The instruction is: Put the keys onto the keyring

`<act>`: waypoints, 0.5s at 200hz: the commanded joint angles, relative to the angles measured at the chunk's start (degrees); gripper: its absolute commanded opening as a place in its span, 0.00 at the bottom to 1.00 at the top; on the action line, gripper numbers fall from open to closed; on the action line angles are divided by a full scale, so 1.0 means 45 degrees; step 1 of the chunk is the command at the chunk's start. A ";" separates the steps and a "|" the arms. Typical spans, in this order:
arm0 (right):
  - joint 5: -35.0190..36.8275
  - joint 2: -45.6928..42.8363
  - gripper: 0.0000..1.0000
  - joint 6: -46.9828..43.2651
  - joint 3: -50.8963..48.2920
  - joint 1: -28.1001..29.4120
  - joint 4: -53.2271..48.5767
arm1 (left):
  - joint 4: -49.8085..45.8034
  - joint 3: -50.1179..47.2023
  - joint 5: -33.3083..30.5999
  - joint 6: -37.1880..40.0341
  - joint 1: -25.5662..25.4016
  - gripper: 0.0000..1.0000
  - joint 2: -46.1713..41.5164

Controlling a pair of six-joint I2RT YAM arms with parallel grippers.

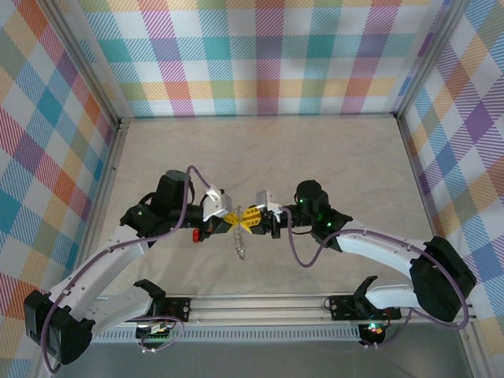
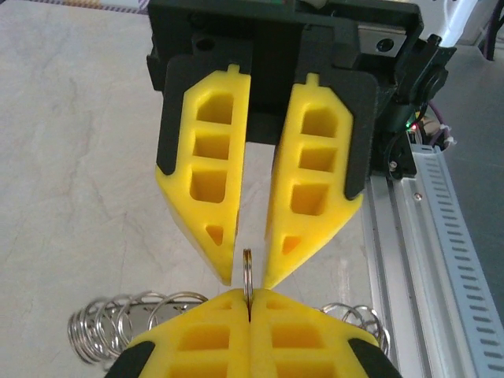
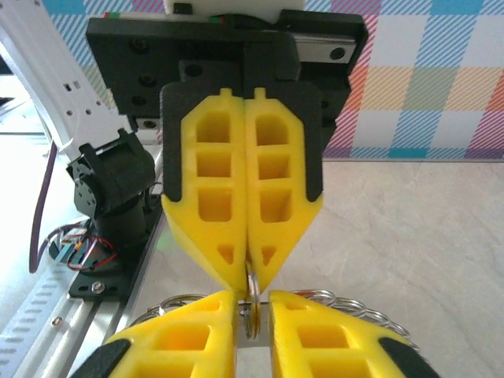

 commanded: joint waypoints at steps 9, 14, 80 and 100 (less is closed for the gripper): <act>-0.0086 -0.0292 0.22 -0.1741 0.0373 0.0086 -0.2158 | -0.1572 0.1050 0.0118 0.1259 -0.0294 0.00 0.0361; 0.0069 -0.0289 0.23 -0.1871 0.0402 0.0091 -0.2373 | -0.1761 0.1170 0.0020 0.1323 -0.0321 0.00 0.0454; -0.0119 -0.0498 0.29 -0.4452 0.1665 0.0027 -0.6258 | -0.3935 0.2950 -0.0707 0.2154 -0.0933 0.00 0.1906; -0.0220 -0.0705 0.28 -0.4146 0.1486 0.0027 -0.5891 | -0.3946 0.3107 -0.0766 0.2106 -0.1024 0.00 0.2071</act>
